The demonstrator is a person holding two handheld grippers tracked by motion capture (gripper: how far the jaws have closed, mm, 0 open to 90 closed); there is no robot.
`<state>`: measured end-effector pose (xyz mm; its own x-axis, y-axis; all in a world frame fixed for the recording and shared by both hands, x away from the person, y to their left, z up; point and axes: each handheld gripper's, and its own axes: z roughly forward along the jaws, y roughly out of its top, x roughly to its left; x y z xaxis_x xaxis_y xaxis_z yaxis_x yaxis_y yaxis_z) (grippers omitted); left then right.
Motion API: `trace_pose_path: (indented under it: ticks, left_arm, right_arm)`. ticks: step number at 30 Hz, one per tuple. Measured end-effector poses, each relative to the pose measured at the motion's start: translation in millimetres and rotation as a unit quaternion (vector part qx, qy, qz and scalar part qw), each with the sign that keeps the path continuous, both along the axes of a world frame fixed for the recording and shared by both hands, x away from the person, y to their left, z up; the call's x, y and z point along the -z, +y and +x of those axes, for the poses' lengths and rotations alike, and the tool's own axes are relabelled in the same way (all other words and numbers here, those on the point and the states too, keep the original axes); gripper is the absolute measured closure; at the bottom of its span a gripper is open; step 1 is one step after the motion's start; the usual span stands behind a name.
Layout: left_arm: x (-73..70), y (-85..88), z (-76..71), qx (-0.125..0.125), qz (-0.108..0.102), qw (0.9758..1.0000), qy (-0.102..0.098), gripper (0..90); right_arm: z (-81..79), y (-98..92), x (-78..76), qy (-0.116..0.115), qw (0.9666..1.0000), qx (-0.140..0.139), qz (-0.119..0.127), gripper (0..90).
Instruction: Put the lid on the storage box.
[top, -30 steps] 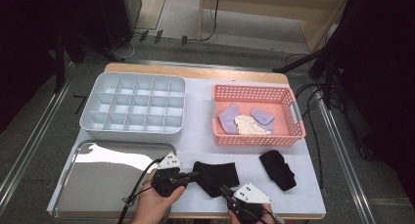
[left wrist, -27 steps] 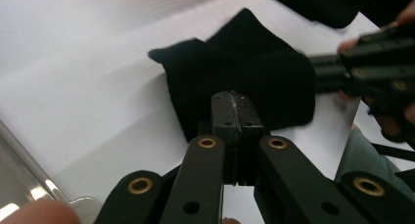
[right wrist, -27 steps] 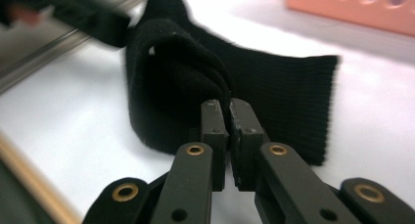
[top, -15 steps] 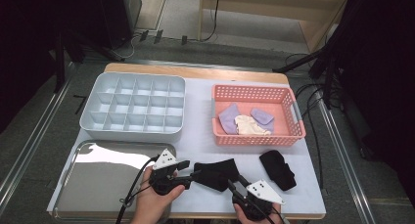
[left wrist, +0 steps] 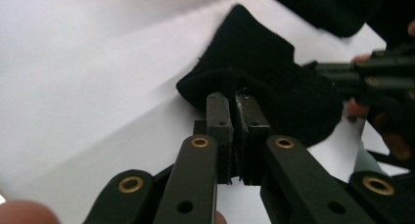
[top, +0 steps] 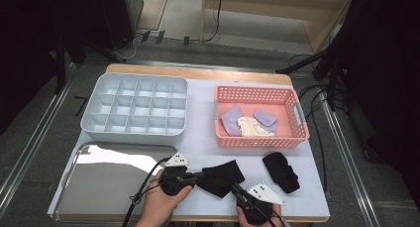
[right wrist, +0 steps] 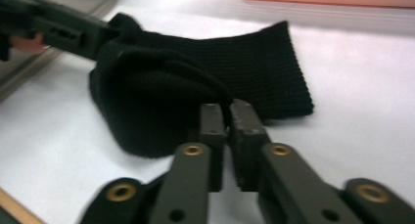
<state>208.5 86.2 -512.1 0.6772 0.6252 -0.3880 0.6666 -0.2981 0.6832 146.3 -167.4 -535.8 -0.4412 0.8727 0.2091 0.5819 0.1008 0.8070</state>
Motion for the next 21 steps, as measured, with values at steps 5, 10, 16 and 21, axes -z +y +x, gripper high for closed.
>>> trace_pose_path:
  ticks: [5,10,16,21]
  left_arm:
    - [-2.6,0.1,-9.2,0.021,0.003,0.9997,-0.008,88.2]
    - [-6.3,3.5,-19.2,0.029,0.0,0.9994,-0.017,87.2]
    - [-6.7,9.8,-18.0,0.018,-0.005,0.9998,-0.005,86.0]
    - [-4.7,4.1,-15.9,0.019,0.004,0.9998,-0.001,86.2]
  right_arm:
    - [14.1,2.1,-3.6,0.013,0.9999,0.0,-0.008,89.8]
    - [23.0,8.6,-3.9,-0.006,1.0,0.001,-0.005,83.3]
    - [5.0,1.4,-14.2,-0.032,0.9989,0.009,0.035,72.1]
    - [-25.3,-1.8,-18.4,-0.032,0.998,0.006,0.053,63.0]
